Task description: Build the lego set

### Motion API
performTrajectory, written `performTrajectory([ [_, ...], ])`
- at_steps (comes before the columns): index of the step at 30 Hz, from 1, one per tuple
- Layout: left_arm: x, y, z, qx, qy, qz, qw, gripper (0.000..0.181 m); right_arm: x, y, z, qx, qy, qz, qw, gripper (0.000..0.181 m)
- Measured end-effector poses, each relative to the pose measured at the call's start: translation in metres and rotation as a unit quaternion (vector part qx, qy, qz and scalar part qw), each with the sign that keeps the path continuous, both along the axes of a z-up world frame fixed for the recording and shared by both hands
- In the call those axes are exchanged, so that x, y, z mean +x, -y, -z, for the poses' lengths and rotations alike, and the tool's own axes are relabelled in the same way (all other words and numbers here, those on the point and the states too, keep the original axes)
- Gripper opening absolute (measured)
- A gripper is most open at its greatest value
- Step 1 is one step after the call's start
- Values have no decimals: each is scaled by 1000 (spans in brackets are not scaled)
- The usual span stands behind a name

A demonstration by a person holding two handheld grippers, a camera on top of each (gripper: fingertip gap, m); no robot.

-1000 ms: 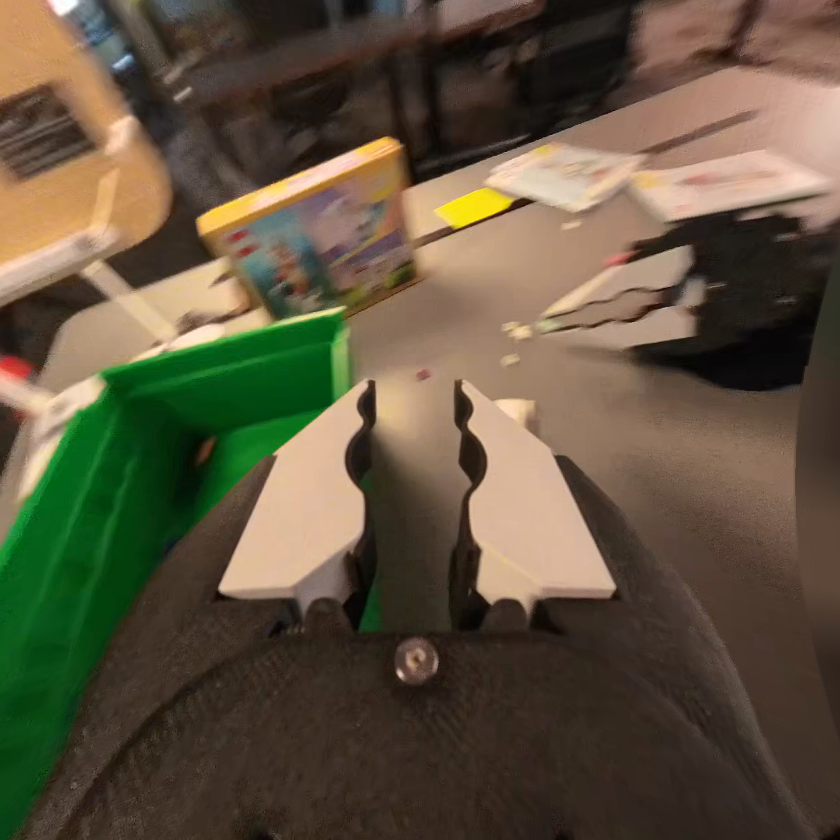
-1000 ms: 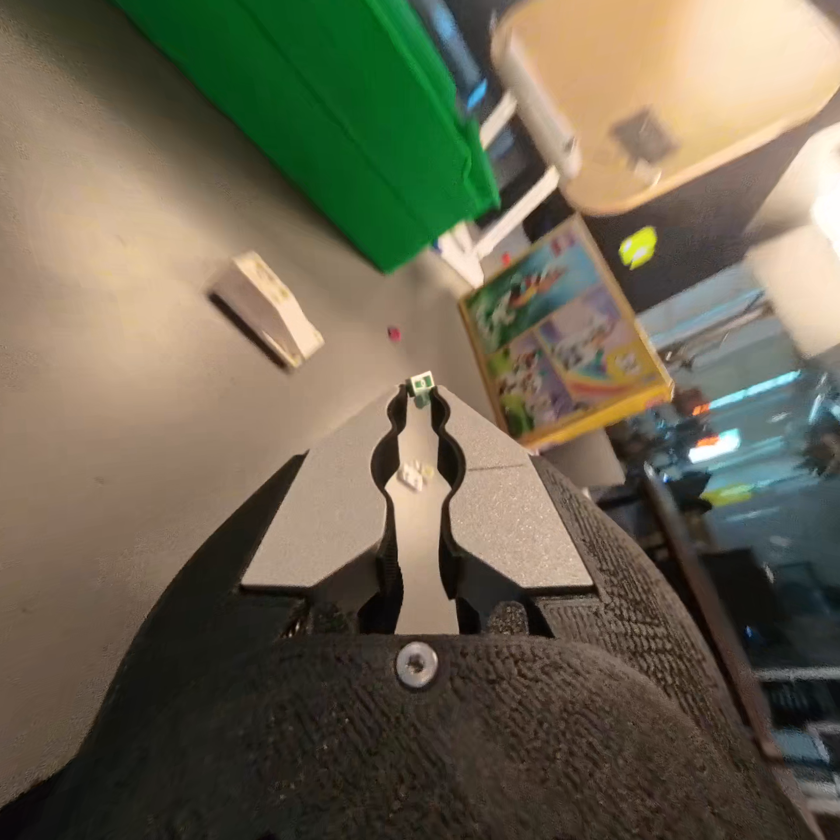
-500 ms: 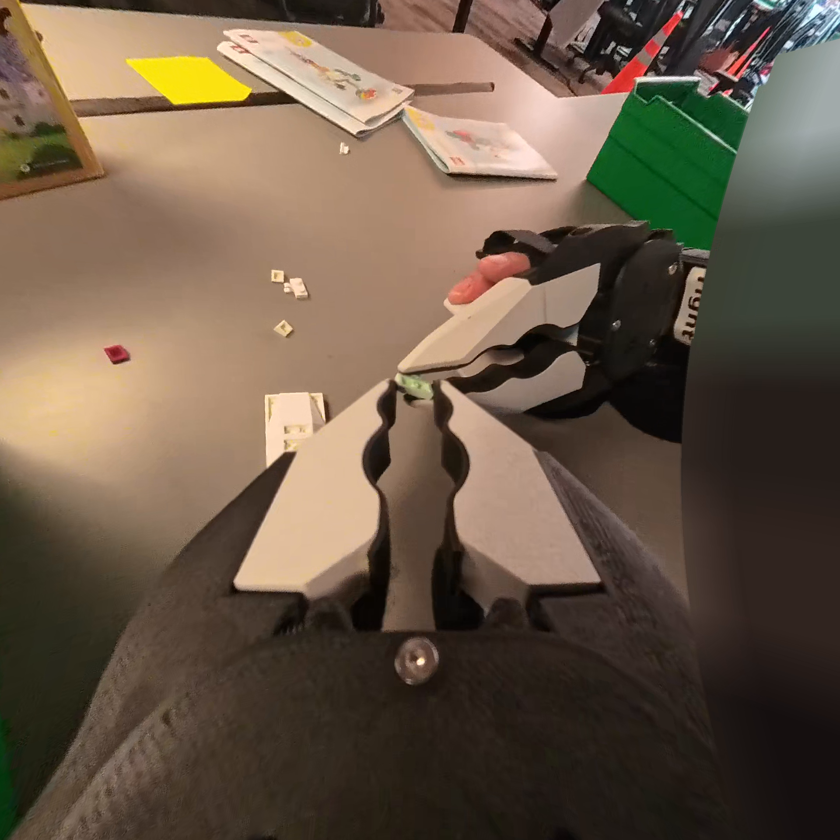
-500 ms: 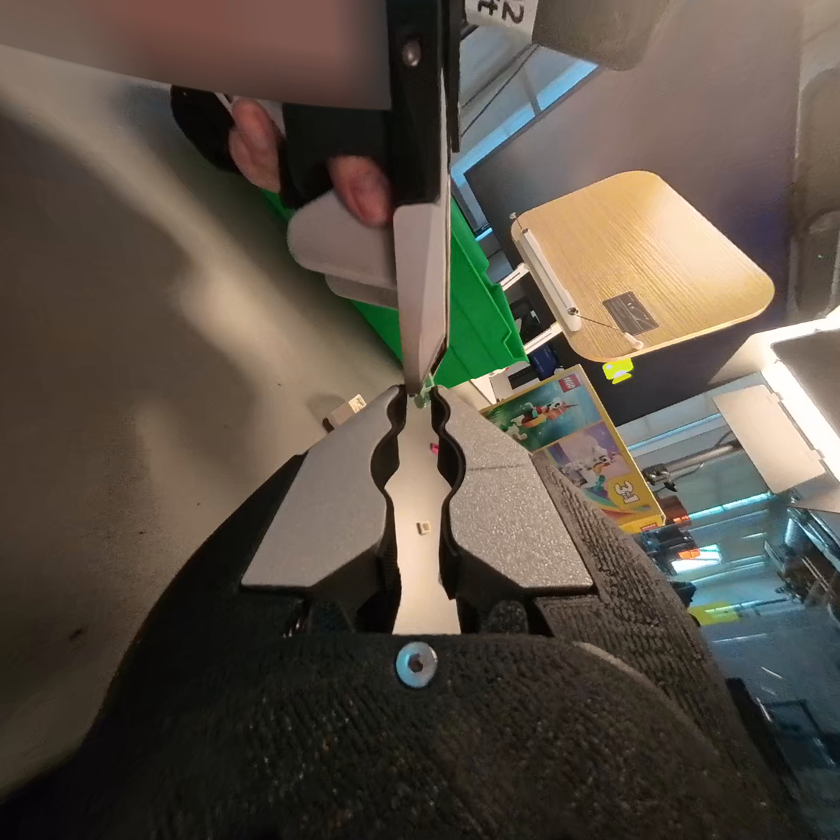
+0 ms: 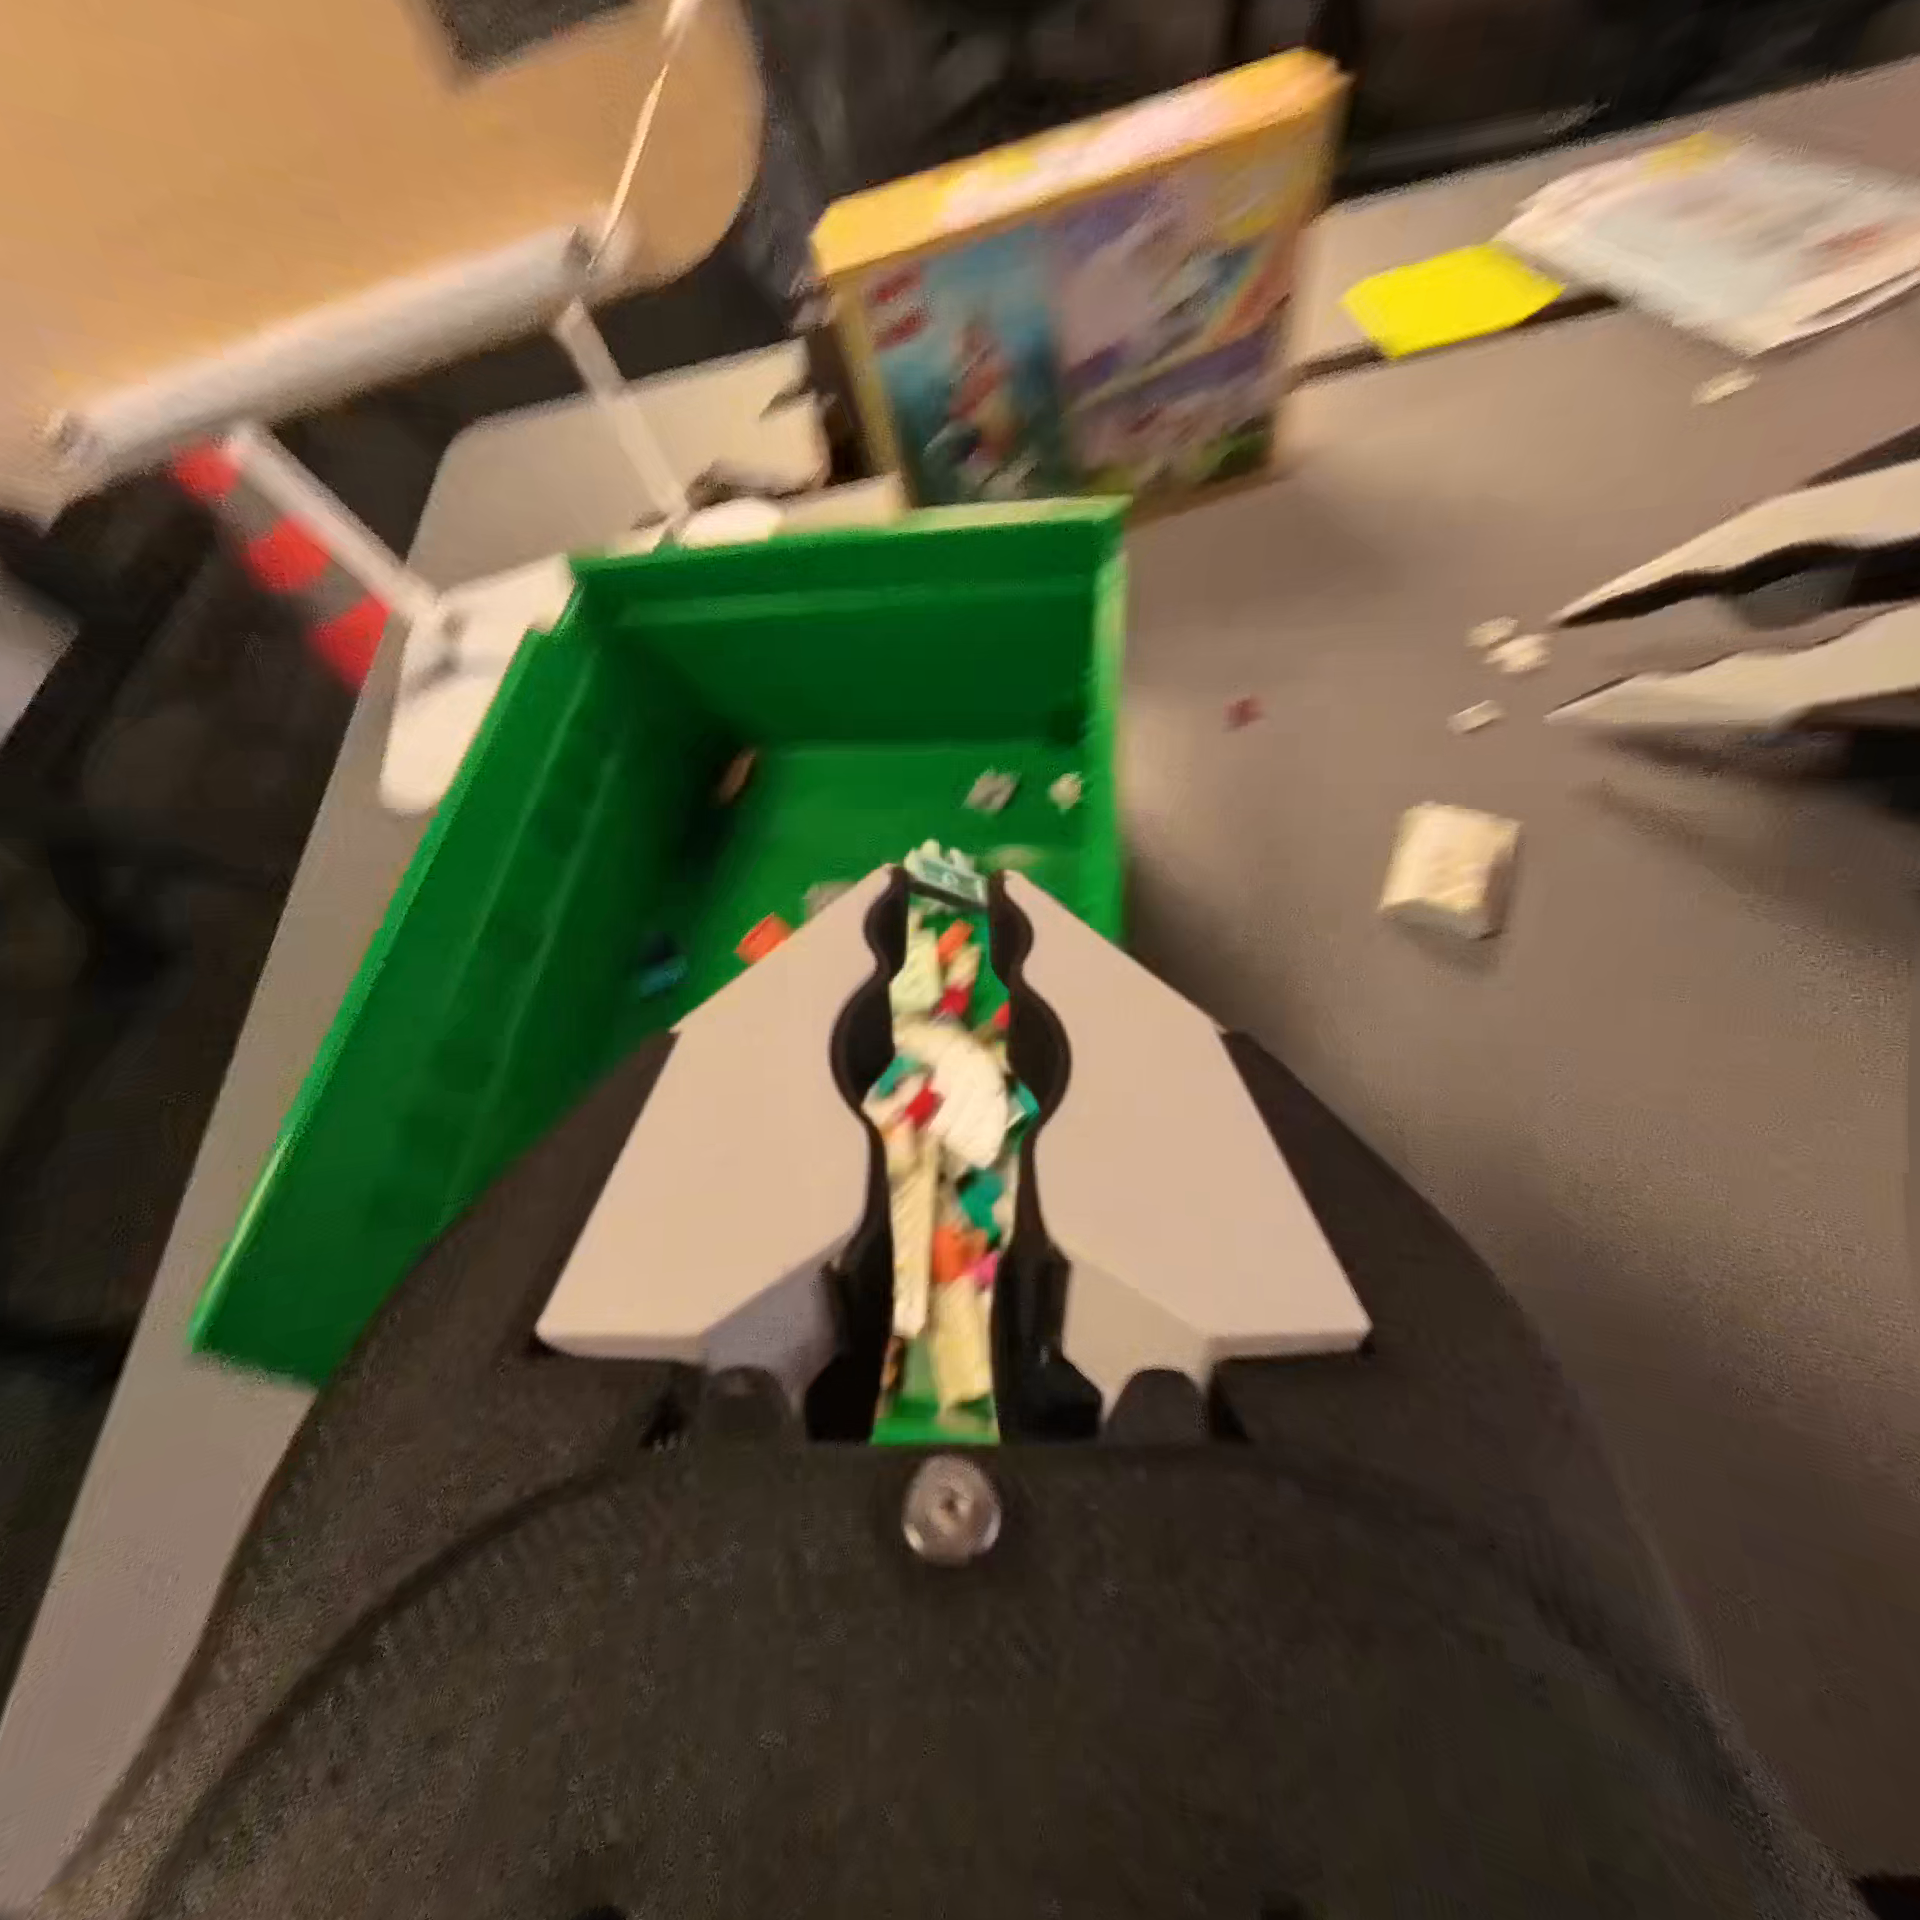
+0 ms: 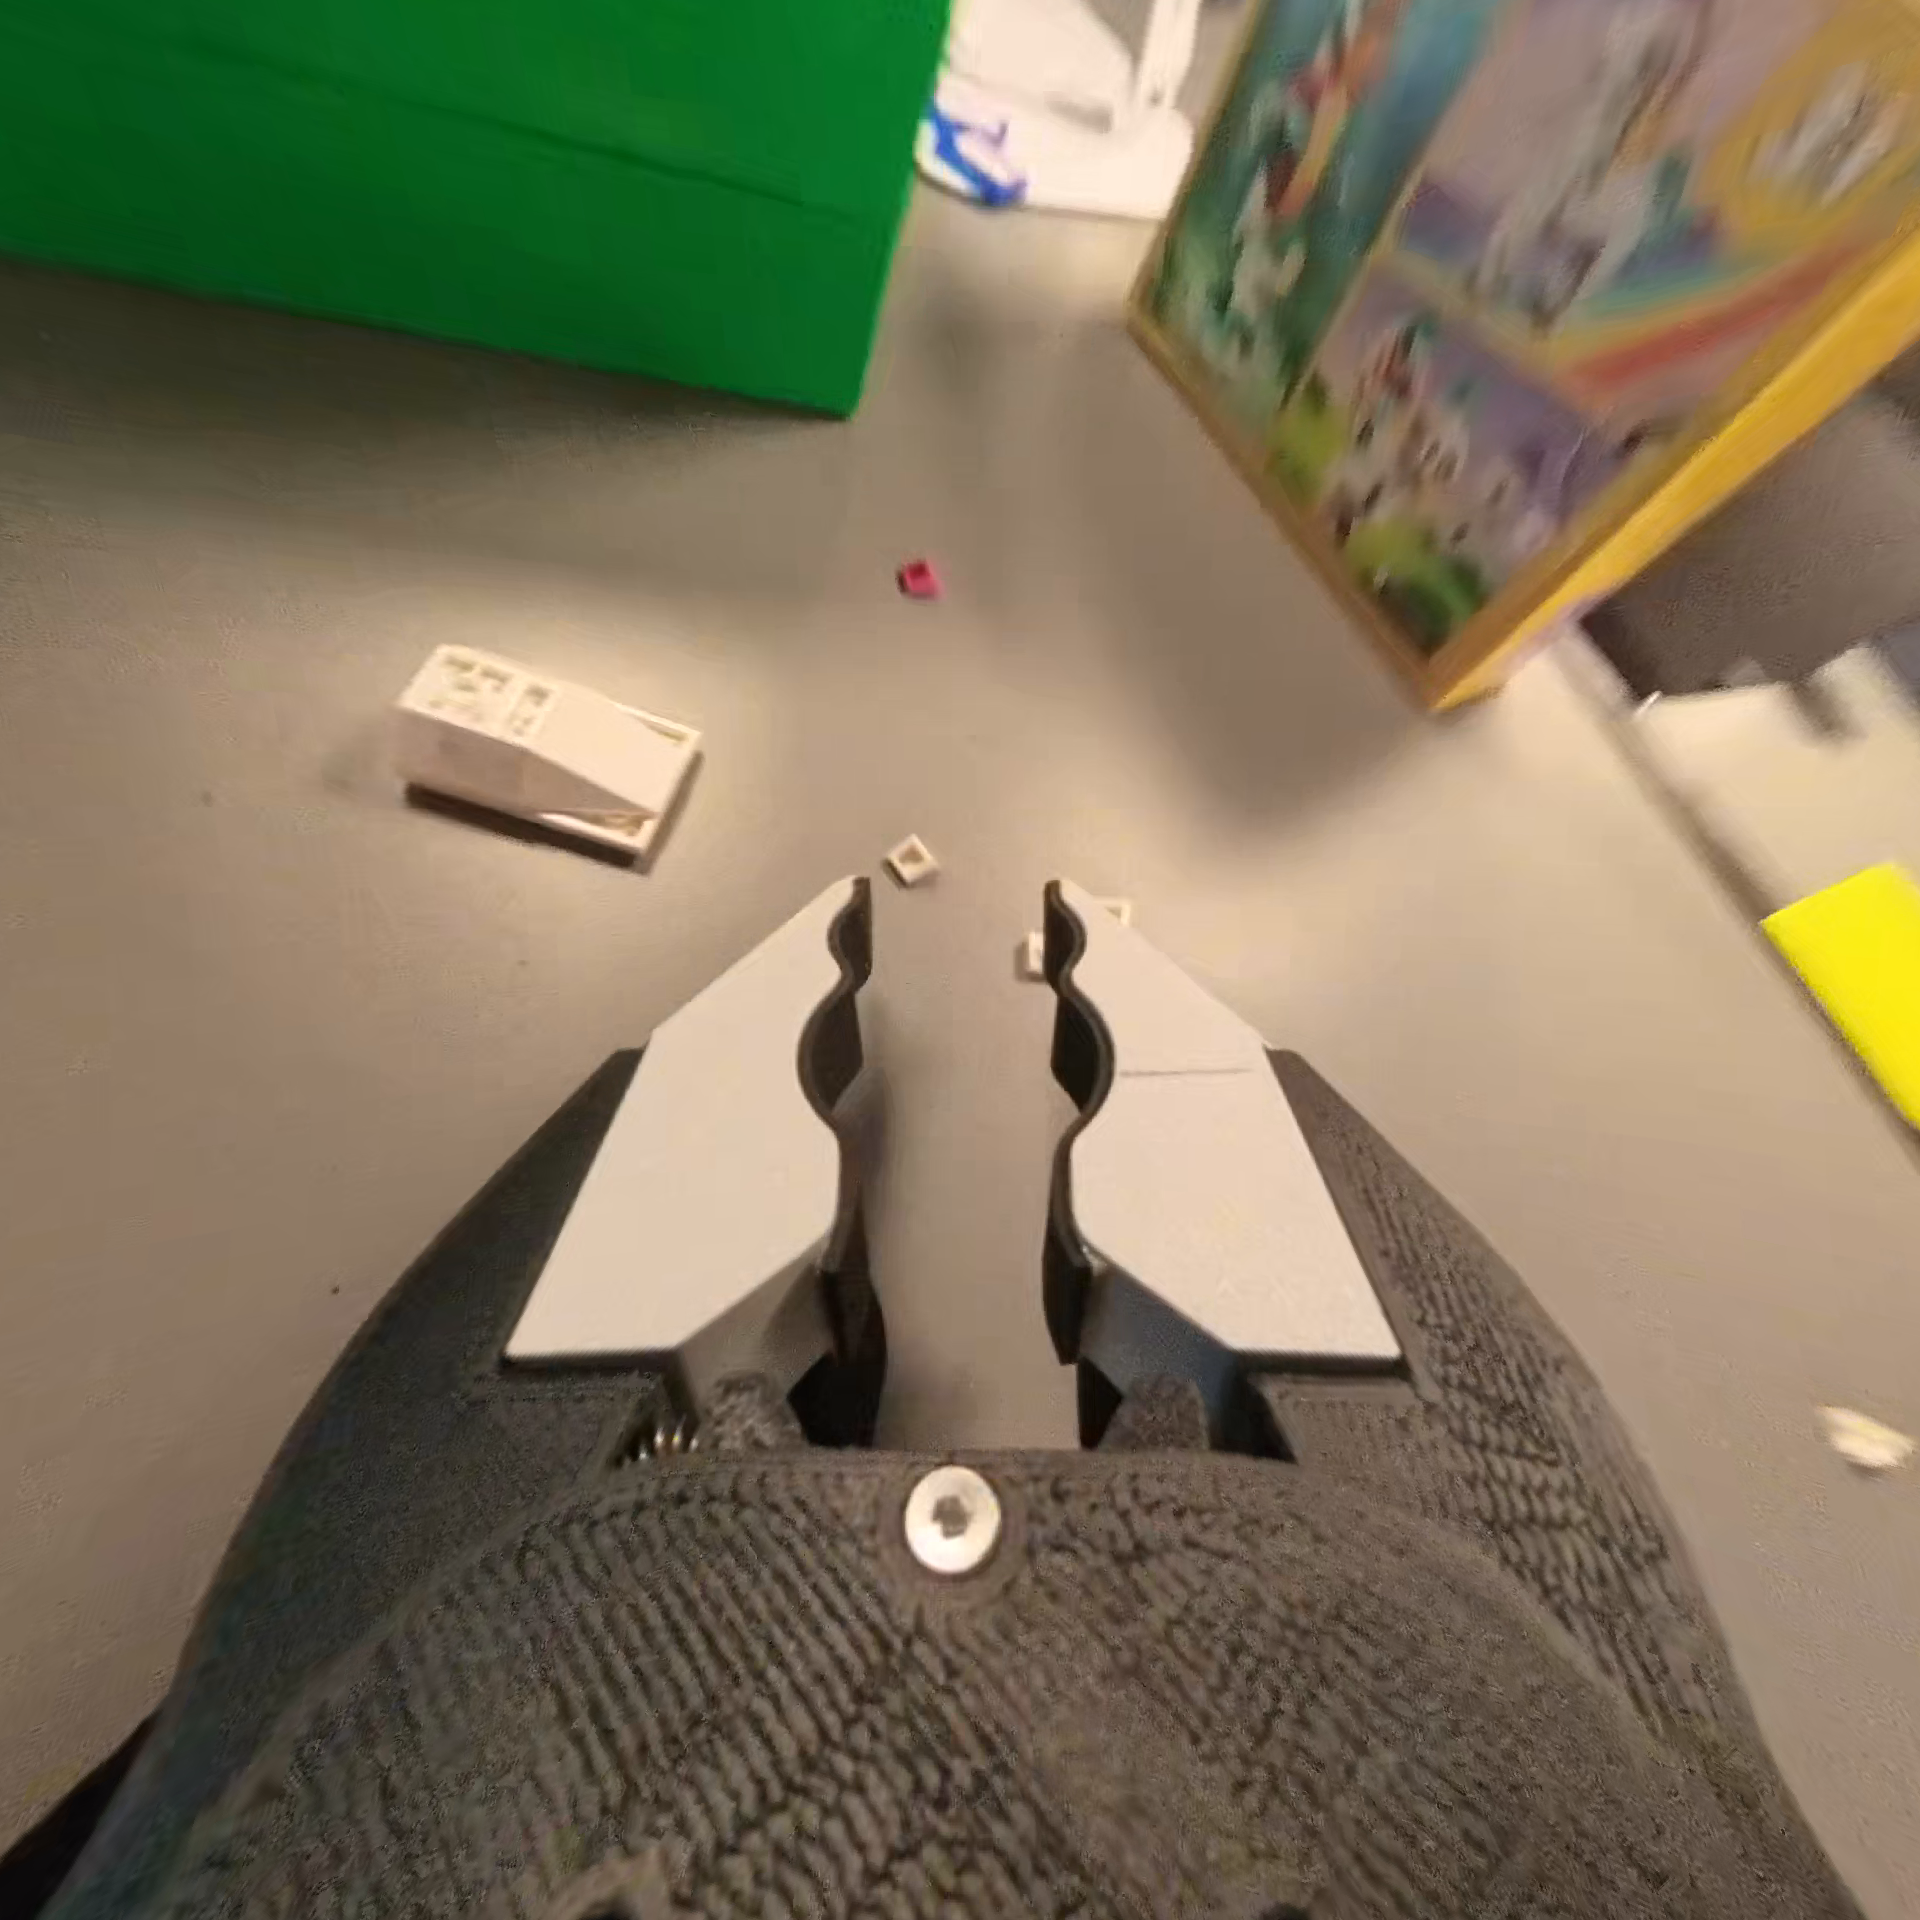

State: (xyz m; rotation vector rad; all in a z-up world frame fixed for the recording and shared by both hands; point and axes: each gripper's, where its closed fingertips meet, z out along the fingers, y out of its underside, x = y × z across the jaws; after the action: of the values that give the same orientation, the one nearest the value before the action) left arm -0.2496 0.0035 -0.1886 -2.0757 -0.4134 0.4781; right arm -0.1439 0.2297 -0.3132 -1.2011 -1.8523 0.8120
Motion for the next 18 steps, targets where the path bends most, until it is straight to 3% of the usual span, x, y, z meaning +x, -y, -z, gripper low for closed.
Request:
performTrajectory([
  [1, -13, 12, 10, -19, 21, -27, 999, 14, -2, -5, 5, -34, 25, 11, 999, 32],
  [4, -34, 38, 55, -88, 113, -73, 987, 15, -6, -17, 13, -110, 68, 38, 991, 33],
  [8, -48, 49, 91, -129, 156, -102, 974, 15, -7, -23, 15, -161, 83, 49, 982, 29],
  [10, -53, 50, 96, -130, 155, -120, 972, 42, -7, -24, 18, -168, 97, 52, 980, 27],
  [13, -57, 49, 84, -116, 125, -133, 976, 75, -8, -24, 21, -157, 103, 54, 981, 22],
  [16, -53, 39, 51, -69, 60, -123, 988, 77, -7, -24, 22, -140, 103, 56, 983, 14],
  [18, -31, 18, 20, -4, 15, -68, 998, 70, -6, -18, 20, -107, 95, 40, 989, 14],
])
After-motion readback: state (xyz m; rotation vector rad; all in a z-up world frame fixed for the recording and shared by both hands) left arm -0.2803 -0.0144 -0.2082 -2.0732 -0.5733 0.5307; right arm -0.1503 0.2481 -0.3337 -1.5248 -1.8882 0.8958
